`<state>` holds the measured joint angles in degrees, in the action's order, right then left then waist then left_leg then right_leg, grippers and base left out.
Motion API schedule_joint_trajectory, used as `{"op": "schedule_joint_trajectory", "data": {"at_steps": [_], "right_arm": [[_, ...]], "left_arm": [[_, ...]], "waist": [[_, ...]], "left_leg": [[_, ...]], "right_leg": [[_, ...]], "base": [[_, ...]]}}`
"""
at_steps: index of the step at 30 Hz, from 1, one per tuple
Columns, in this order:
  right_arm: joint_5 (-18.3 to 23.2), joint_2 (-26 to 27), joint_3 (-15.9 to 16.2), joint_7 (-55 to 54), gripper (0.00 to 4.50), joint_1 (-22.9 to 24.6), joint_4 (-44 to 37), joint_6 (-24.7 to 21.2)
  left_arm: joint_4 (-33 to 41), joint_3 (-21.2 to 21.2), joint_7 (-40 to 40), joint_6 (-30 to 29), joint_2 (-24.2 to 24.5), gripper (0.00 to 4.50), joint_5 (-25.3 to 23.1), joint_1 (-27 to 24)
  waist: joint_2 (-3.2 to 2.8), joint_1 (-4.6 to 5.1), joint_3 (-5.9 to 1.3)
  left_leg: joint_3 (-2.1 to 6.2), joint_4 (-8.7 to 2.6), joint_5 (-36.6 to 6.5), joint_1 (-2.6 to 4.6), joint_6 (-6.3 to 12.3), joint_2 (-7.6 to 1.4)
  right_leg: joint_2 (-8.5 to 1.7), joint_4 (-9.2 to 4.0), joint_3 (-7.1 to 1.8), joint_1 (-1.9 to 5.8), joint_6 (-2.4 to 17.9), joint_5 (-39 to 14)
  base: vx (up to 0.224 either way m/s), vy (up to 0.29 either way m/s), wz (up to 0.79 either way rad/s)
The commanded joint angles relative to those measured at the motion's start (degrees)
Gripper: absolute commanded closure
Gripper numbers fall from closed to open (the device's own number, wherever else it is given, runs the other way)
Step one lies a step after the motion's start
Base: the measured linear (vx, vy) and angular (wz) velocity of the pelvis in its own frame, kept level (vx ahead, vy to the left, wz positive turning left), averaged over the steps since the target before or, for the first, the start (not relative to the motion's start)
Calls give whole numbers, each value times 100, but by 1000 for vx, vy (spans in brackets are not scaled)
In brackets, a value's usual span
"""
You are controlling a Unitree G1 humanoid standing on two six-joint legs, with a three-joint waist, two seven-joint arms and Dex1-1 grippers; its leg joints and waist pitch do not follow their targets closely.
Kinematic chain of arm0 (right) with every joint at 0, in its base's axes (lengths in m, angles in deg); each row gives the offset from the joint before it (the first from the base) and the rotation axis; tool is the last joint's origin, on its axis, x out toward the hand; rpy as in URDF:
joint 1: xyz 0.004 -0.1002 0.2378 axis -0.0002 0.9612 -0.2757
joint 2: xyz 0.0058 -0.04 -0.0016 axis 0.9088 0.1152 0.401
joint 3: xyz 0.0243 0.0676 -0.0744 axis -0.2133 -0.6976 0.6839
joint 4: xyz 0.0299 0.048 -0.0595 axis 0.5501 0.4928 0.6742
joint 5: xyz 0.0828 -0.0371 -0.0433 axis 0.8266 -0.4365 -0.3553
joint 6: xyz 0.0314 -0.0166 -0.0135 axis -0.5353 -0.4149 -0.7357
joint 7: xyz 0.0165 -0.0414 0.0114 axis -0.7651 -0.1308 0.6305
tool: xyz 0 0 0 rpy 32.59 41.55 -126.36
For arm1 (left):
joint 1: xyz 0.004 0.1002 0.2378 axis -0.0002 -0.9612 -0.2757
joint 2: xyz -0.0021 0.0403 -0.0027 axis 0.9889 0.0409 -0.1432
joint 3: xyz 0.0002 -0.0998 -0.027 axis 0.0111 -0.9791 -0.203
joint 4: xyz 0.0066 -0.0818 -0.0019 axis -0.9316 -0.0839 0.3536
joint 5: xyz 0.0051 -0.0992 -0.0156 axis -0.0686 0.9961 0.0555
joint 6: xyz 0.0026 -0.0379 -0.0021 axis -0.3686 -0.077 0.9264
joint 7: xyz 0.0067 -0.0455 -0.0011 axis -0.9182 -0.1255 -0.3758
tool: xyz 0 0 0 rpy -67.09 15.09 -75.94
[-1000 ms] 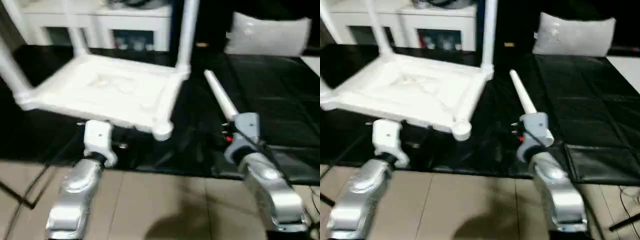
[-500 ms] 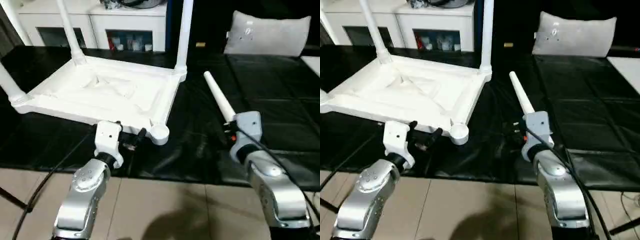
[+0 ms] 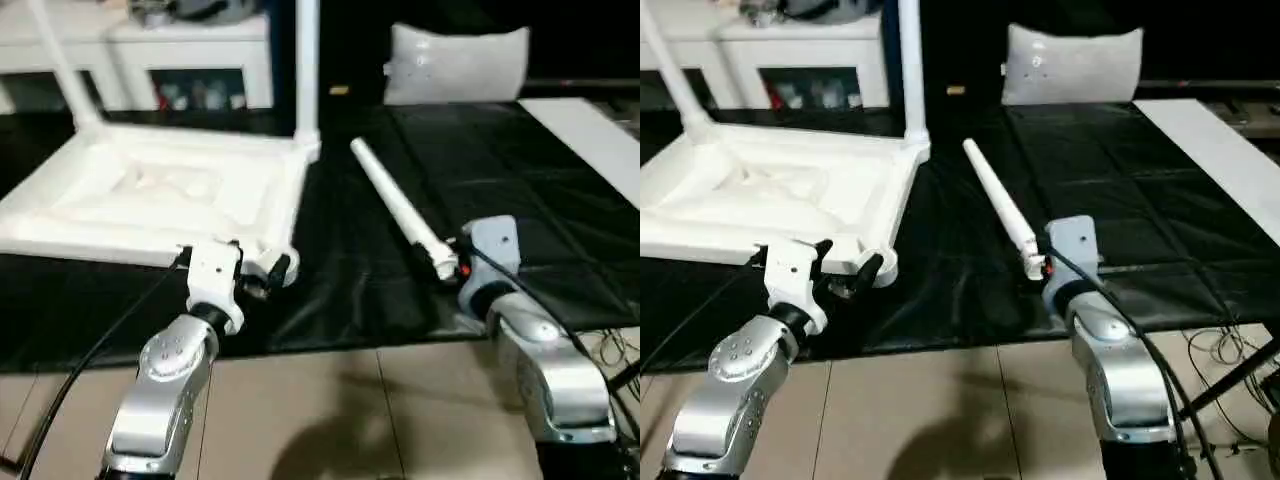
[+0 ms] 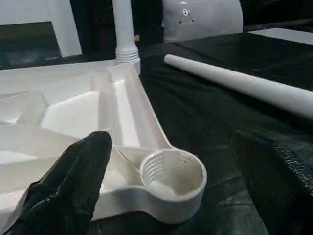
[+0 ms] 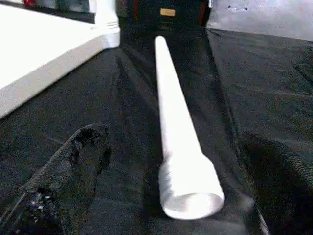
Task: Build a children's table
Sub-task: Move to table
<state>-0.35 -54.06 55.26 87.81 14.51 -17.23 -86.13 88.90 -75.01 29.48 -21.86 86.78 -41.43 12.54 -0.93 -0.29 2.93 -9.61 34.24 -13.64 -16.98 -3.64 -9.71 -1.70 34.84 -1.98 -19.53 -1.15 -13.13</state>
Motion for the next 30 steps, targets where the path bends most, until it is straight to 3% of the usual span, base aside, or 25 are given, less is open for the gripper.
{"op": "schedule_joint_trajectory", "data": {"at_steps": [1,3,4,5,8,9,10,11,13,15,16,17,18,19,20,21,22,23,24,25,26,27,28,29,30], "right_arm": [[108,29,89,60,0,15,-120,88],[96,51,121,75,0,17,-115,106],[88,52,130,76,0,17,-104,116],[78,51,142,80,0,19,-88,131],[74,59,142,99,0,19,-71,150],[62,61,146,111,0,25,-68,160],[51,66,150,123,0,25,-55,176],[49,67,151,125,0,26,-53,179],[49,66,161,123,0,27,-46,192],[48,63,178,122,0,29,-30,211],[40,61,193,121,0,33,-22,229],[35,62,198,120,0,31,-16,236],[31,65,204,118,0,32,-12,242],[27,69,207,119,0,33,-9,247],[19,72,214,119,0,35,-6,254],[14,75,219,119,0,37,-4,259],[8,77,223,124,0,41,-6,262],[0,79,232,127,0,45,-3,266],[-8,75,244,131,0,51,-4,270],[-17,73,259,132,0,55,5,285],[-21,69,272,136,0,60,7,293],[-33,61,291,139,0,69,3,300],[-36,55,306,139,0,81,-6,303],[-36,54,314,138,0,88,-9,302],[-37,54,321,135,0,94,-10,299]], "left_arm": [[-2,-36,-6,-2,22,10,10,37],[-3,-33,-3,-6,34,10,9,46],[-7,-34,-2,-8,37,10,9,52],[-7,-35,-3,-9,41,10,7,56],[9,-35,-3,-18,44,10,8,53],[11,-34,-2,-18,46,10,5,53],[4,-36,-1,-18,49,10,3,61],[4,-36,1,-18,50,10,4,61],[-4,-37,4,-16,51,10,5,65],[-23,-38,9,-10,54,10,5,75],[-29,-37,16,-7,58,10,8,80],[-33,-38,19,-5,60,10,10,84],[-36,-39,25,-3,63,10,14,85],[-39,-40,29,-1,65,10,16,86],[-45,-40,35,2,69,10,18,87],[-48,-40,38,4,71,10,19,88],[-45,-37,42,1,72,10,20,86],[-49,-35,48,3,74,10,21,86],[-46,-28,54,2,75,10,20,85],[-51,-24,61,6,78,10,19,86],[-50,-20,65,6,78,10,20,87],[-50,-16,71,5,82,10,19,87],[-45,-13,76,1,85,10,20,87],[-44,-12,79,0,89,10,22,86],[-46,-10,81,3,93,10,26,84]], "waist": [[16,-55,-262],[-17,-82,-291],[-23,-88,-291],[-28,-103,-329],[-51,-156,-395],[-90,-184,-414],[-81,-178,-432],[-73,-192,-444],[-71,-219,-452],[-44,-263,-486],[-40,-306,-515],[-31,-310,-505],[-44,-313,-505],[-83,-272,-525],[-85,-181,-523],[-104,-158,-500],[-21,-79,-494],[156,-214,-393],[149,-334,-300],[155,-522,-386],[101,-593,-333],[30,-586,-354],[-256,-493,-373],[-457,-211,-401],[-405,-107,-359]], "left_leg": [[50,-447,-2080,26,310,-61],[39,-460,-1641,-6,435,-64],[37,-460,-1581,2,459,-71],[38,-453,-1338,-2,517,-67],[35,-419,-686,-30,738,-1],[46,-432,-491,41,853,-26],[70,-416,-253,78,1022,-21],[86,-372,5,64,1194,39],[116,-335,262,86,1400,55],[151,-252,576,-1,1527,158],[192,-173,851,-3,1585,226],[210,-158,934,-6,1612,236],[237,-157,1002,37,1644,219],[337,-160,1315,219,1803,114],[501,-140,1708,484,2159,-47],[583,-137,1771,624,2347,-165],[634,-100,1626,730,2531,-264],[249,132,1047,126,2314,348],[171,277,517,-326,2085,535],[308,650,-81,-760,1474,356],[409,640,-61,-932,850,191],[437,496,160,-941,622,143],[465,-87,560,-527,464,-58],[1036,-341,623,96,1518,-431],[1270,-355,158,520,2110,-700]], "right_leg": [[-262,-637,-121,226,1219,-2689],[-235,-565,-102,320,1534,-1836],[-235,-558,-95,337,1598,-1704],[-226,-527,-80,407,1699,-1296],[-183,-440,-64,533,1788,-235],[-177,-388,-19,515,1796,142],[-153,-324,29,532,1749,513],[-131,-281,23,581,1683,845],[-116,-242,31,600,1614,1047],[-67,-208,-2,733,1453,1340],[18,-133,-18,779,1281,1777],[48,-107,-13,778,1216,1874],[67,-69,6,739,1151,1919],[88,56,98,580,1009,1855],[33,184,193,283,845,1507],[-67,207,230,85,837,1125],[-245,201,211,-71,905,605],[-179,-86,-128,571,1075,1088],[-342,-293,-420,905,1340,1061],[-810,-419,-850,1374,1782,1516],[-744,-370,-692,1374,1791,2171],[-587,-292,-495,1344,1636,2290],[-250,-220,144,959,1070,1526],[64,352,533,394,583,43],[-85,540,471,-116,482,-880]], "base": [[73,-12,3],[74,-3,3],[88,8,4],[108,19,3],[113,25,5],[118,31,8],[155,23,8],[138,9,9],[115,10,9],[90,27,6],[83,30,8],[79,17,11],[79,17,11],[81,4,10],[52,-18,13],[52,-18,13],[0,0,0],[41,-9,19],[41,-9,19],[56,11,15],[56,10,1],[56,10,1],[50,20,-16],[127,7,-9],[127,7,-9]]}}
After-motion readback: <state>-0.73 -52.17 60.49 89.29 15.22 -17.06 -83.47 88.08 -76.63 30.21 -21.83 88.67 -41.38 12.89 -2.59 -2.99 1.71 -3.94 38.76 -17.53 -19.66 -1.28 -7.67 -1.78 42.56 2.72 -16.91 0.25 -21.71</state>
